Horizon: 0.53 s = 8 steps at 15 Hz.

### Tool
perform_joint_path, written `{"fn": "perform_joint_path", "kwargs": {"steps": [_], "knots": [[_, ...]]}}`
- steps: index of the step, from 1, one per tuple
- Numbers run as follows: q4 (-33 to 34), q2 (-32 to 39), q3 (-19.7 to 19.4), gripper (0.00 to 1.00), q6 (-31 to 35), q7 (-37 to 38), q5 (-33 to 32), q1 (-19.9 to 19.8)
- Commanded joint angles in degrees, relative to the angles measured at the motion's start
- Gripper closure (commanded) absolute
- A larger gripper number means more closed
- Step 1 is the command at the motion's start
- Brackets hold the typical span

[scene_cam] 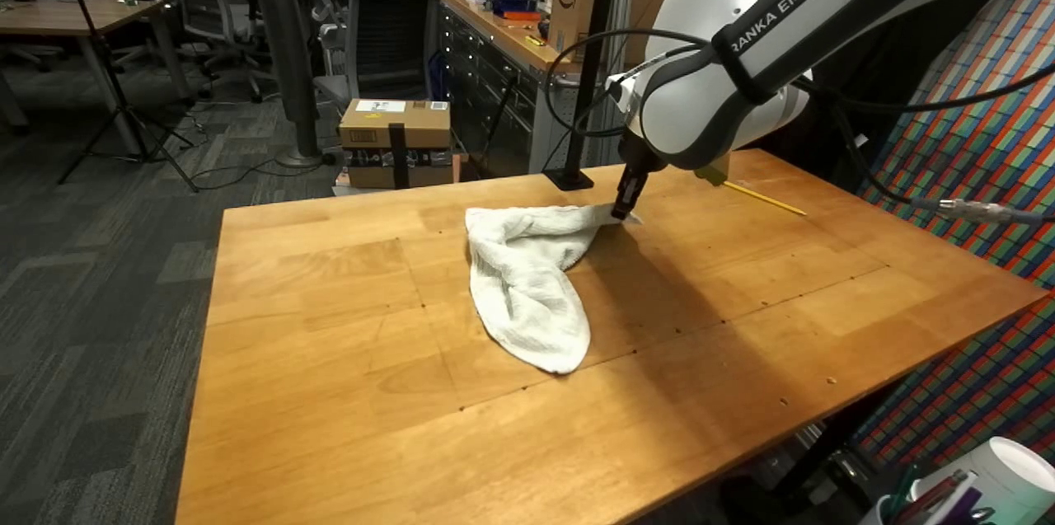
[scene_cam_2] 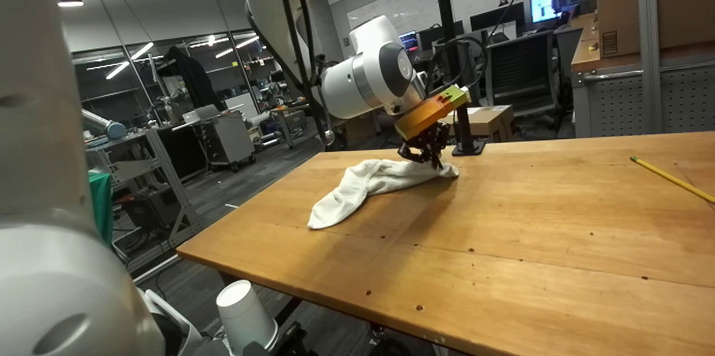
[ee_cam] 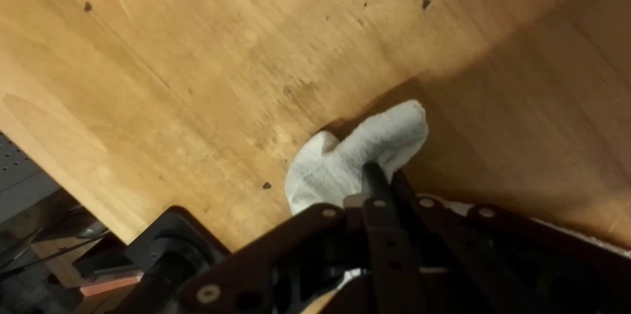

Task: Fold the towel

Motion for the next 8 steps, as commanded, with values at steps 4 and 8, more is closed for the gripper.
{"fn": "perform_joint_path", "kwargs": {"steps": [4,8], "knots": [[3.79,-3.77,-1.70,0.96,-4.98,13.54,-10.73,6.31],[2.63,-9.26,-0.15,0.96,-8.41,19.68,-12.42,8.85]]}}
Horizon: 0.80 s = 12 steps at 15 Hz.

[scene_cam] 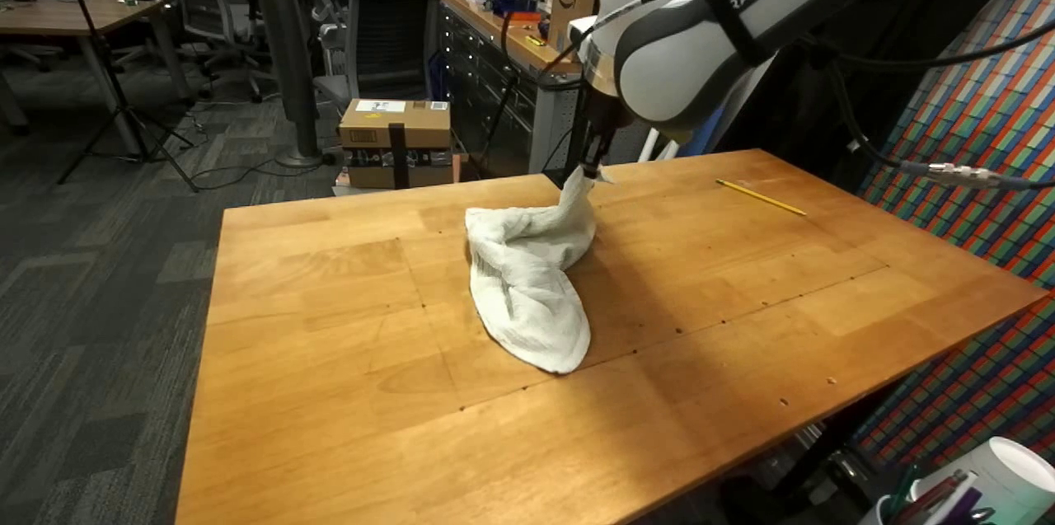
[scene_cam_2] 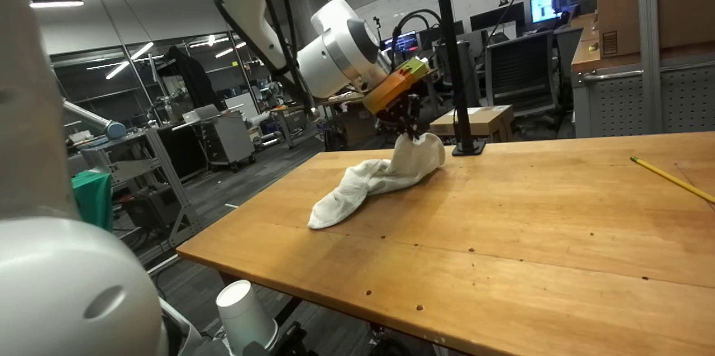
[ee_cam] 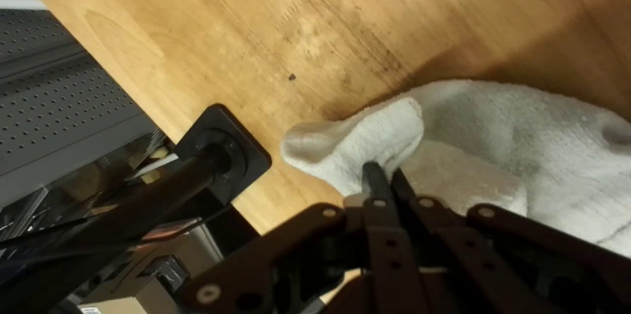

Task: Fold the towel

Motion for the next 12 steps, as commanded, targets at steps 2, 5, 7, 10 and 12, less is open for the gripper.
{"fn": "perform_joint_path", "kwargs": {"steps": [2,5,7,10,12], "knots": [[-1.21,-7.11,0.93,0.96,-4.99,7.82,-4.02,2.52],[-1.46,-9.66,2.02,0.96,-8.35,11.14,-5.96,2.63],[-1.67,-11.26,2.96,0.96,-10.97,11.85,-5.87,2.66],[-3.09,-14.79,4.53,0.96,-13.85,11.53,-5.19,2.98],[-4.42,-17.42,5.66,0.96,-14.79,10.08,-3.27,3.30]]}}
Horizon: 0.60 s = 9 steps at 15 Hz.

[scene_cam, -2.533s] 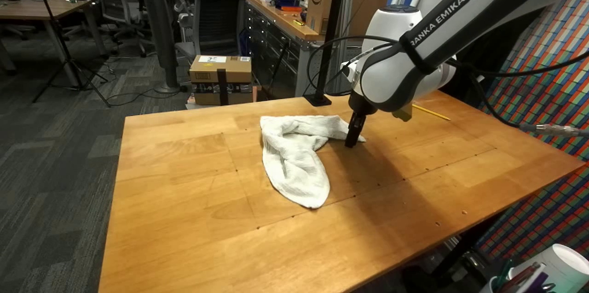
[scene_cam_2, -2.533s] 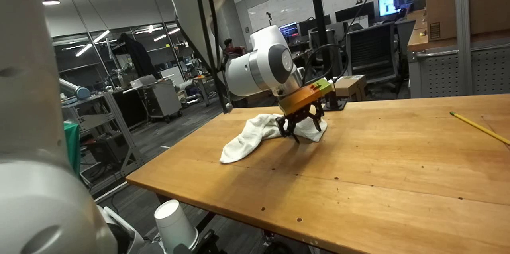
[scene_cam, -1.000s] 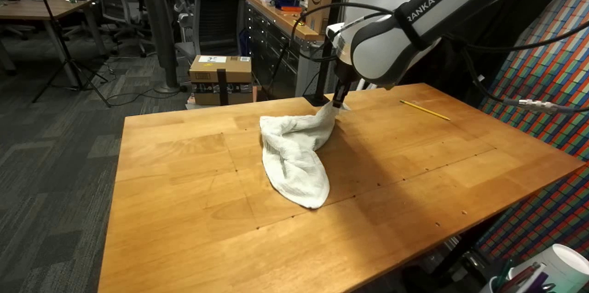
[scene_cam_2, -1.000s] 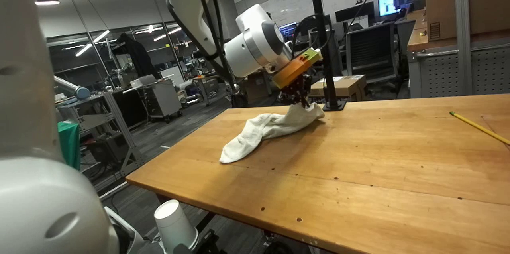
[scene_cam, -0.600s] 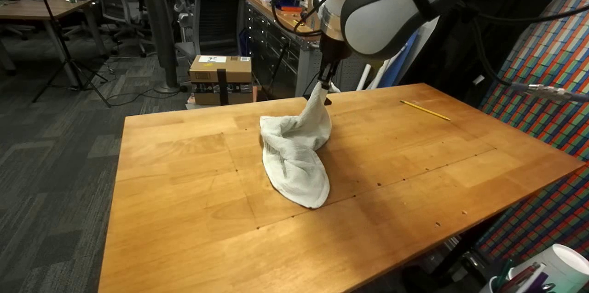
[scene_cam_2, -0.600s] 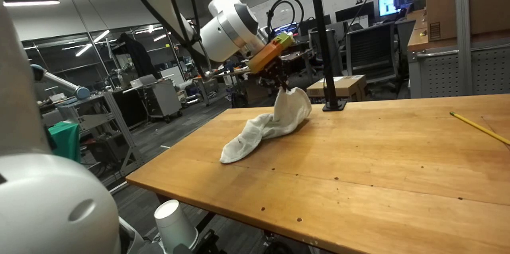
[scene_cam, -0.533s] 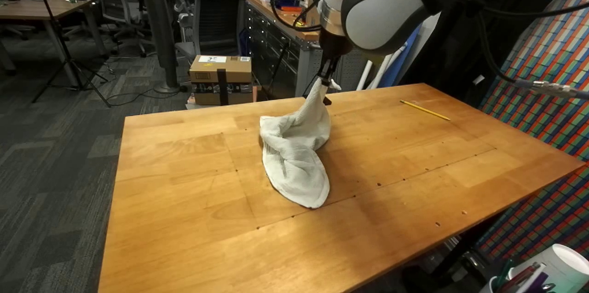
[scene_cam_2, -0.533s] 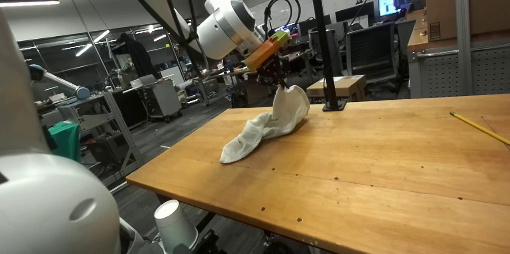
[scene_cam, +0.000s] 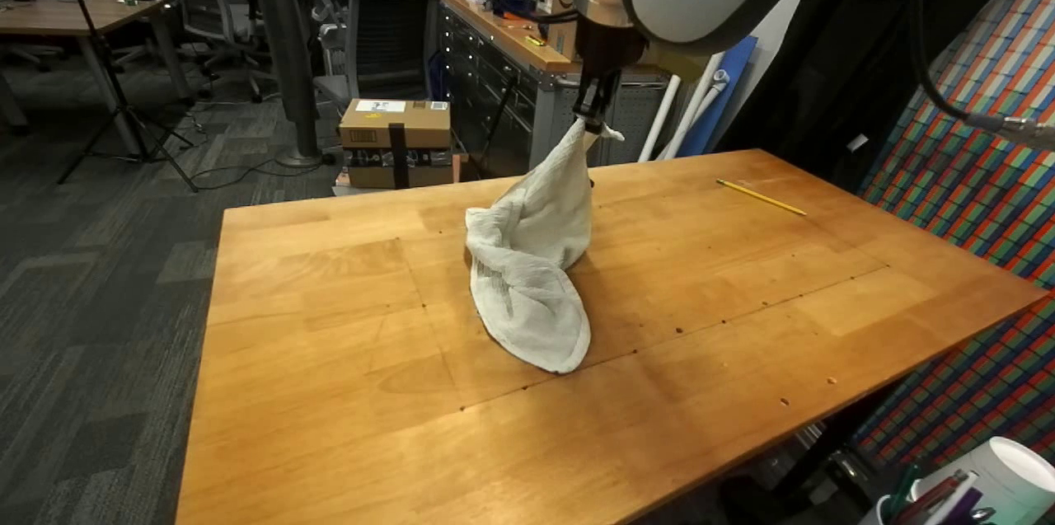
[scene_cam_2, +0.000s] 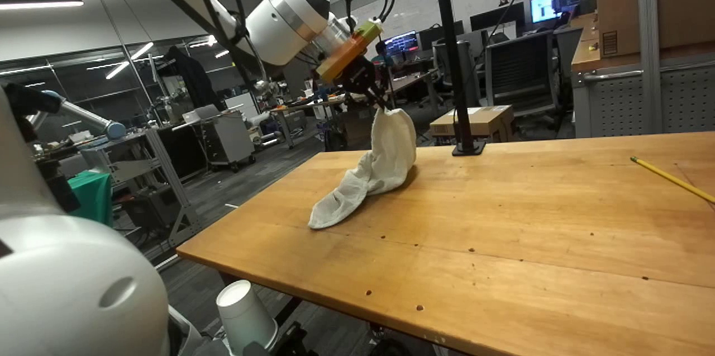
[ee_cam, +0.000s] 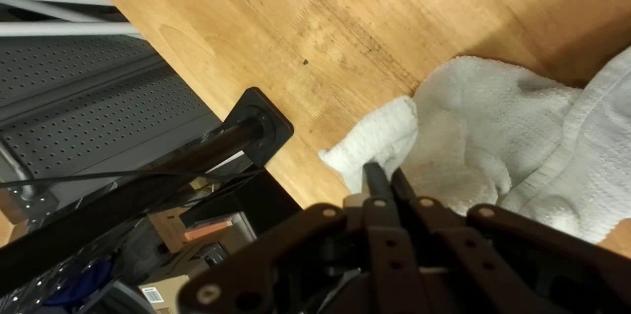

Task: Fold the towel

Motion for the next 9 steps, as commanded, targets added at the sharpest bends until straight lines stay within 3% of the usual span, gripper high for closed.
{"fn": "perform_joint_path", "kwargs": {"steps": [1,9], "knots": [[-3.68,-6.84,1.75,0.96,-2.28,-0.61,2.07,0.93],[-9.68,-15.13,3.78,0.96,-4.49,-1.06,5.58,1.92]]}}
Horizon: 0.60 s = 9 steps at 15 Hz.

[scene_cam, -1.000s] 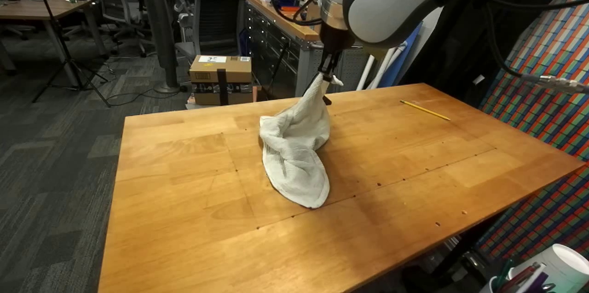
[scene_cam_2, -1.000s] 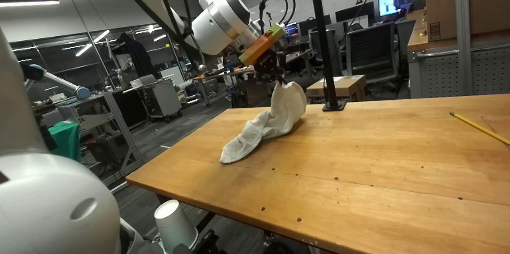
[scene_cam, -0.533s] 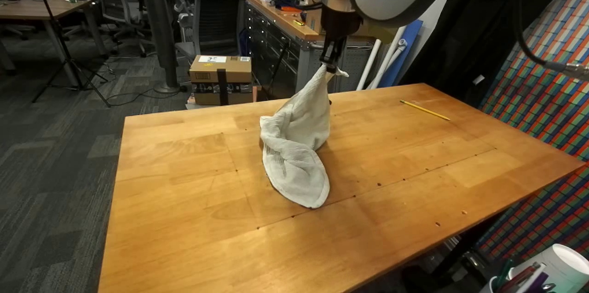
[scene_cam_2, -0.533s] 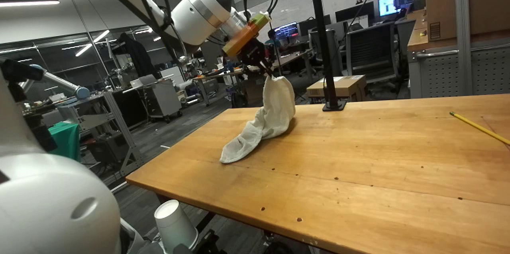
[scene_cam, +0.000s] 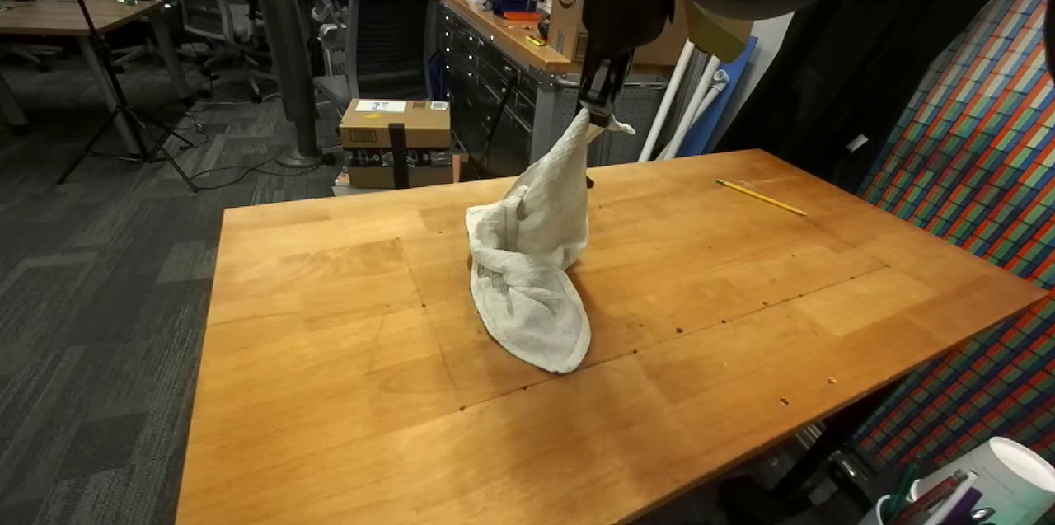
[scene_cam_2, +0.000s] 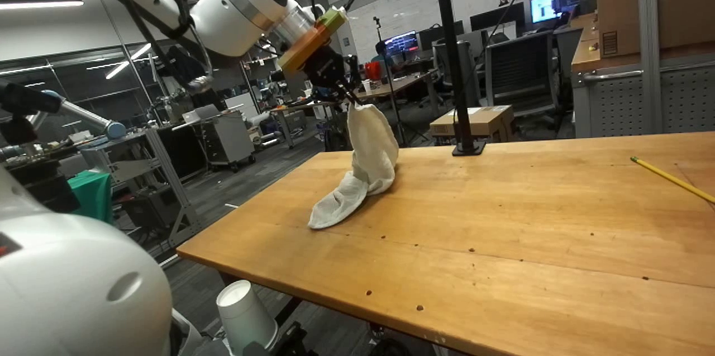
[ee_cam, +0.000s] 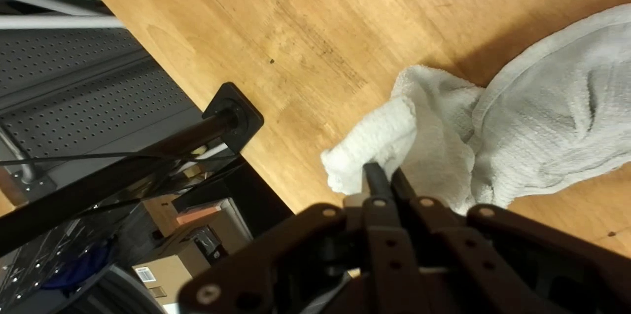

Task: Fold the towel

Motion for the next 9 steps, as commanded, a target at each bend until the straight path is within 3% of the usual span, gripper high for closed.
{"fn": "perform_joint_path", "kwargs": {"steps": [1,9], "knots": [[-2.79,-4.71,0.67,0.96,-1.44,-0.56,0.83,0.36],[-5.18,-8.45,4.21,0.96,-2.10,-1.40,1.61,3.61]]}}
